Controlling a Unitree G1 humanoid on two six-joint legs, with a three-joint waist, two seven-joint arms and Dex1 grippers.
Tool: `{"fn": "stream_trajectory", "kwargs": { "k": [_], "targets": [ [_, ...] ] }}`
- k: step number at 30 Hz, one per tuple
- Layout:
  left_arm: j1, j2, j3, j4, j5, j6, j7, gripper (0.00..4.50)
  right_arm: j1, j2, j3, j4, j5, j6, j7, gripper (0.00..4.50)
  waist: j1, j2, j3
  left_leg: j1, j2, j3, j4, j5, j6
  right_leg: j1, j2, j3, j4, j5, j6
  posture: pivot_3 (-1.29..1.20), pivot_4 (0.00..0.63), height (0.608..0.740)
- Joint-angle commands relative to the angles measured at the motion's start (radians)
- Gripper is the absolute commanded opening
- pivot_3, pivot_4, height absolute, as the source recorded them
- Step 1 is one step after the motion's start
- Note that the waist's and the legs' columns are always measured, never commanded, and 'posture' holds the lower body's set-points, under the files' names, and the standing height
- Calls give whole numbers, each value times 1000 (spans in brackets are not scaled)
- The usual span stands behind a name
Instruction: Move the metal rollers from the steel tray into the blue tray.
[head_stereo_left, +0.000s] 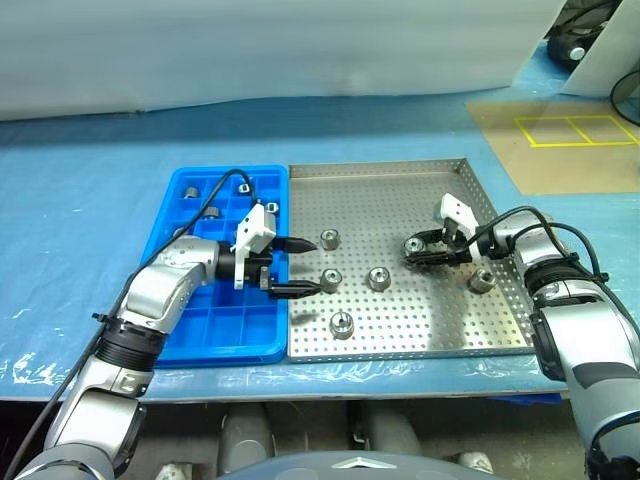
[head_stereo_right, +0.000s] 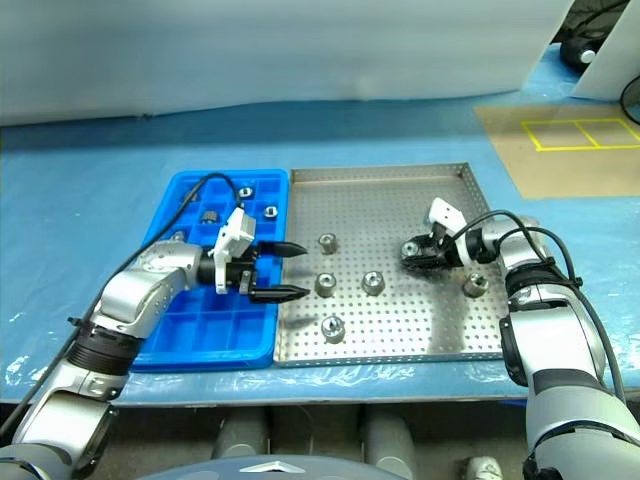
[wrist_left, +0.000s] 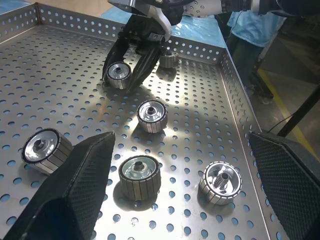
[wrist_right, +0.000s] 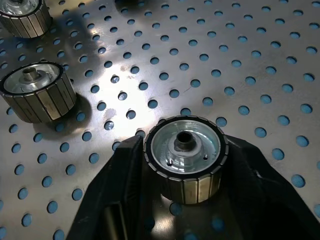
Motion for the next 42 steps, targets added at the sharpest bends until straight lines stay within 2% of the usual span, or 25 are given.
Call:
{"fn": "stream_trajectory", "kwargs": {
  "k": [1,11,15,19,25,32,42],
  "targets": [
    [-4,7,13,-8,-1,-12,-12,4500,7,-8,-13,-26,2,-4,4,1637,0,0,0,0,0,0,0,0,0,0,0,0,0,0,0,-6,150,740],
    [1,30,47,-32,-27,5,-7,4500,-35,26,-48,-94,55,9,12,1640,-2,0,0,0,0,3,0,0,0,-2,0,0,0,0,0,6,150,740],
    [-4,41,80,-38,-45,16,3,4500,-57,61,-57,-212,91,12,27,1640,-7,0,0,-3,0,7,0,0,0,-10,0,1,4,0,0,11,150,740],
    [10,73,129,-61,-63,32,17,4500,-52,112,-63,-420,171,114,60,1640,-9,0,0,-3,1,7,0,0,0,-13,1,1,4,0,0,22,150,740],
    [112,175,245,-157,-109,73,38,4500,-25,235,-3,-599,212,189,58,1640,-14,-1,1,-3,1,7,-3,0,0,-14,1,0,3,0,0,82,150,740],
    [252,251,355,-268,-147,107,81,4500,-75,365,49,-519,196,118,52,1640,6,-2,1,-4,1,7,-3,-2,-4,-14,0,0,2,0,0,188,150,740],
    [394,269,444,-365,-185,127,148,4500,-88,536,83,-311,148,-12,-2,1640,31,-2,1,-5,3,7,-4,-1,-5,-14,0,0,2,0,0,252,150,740]
  ]
}}
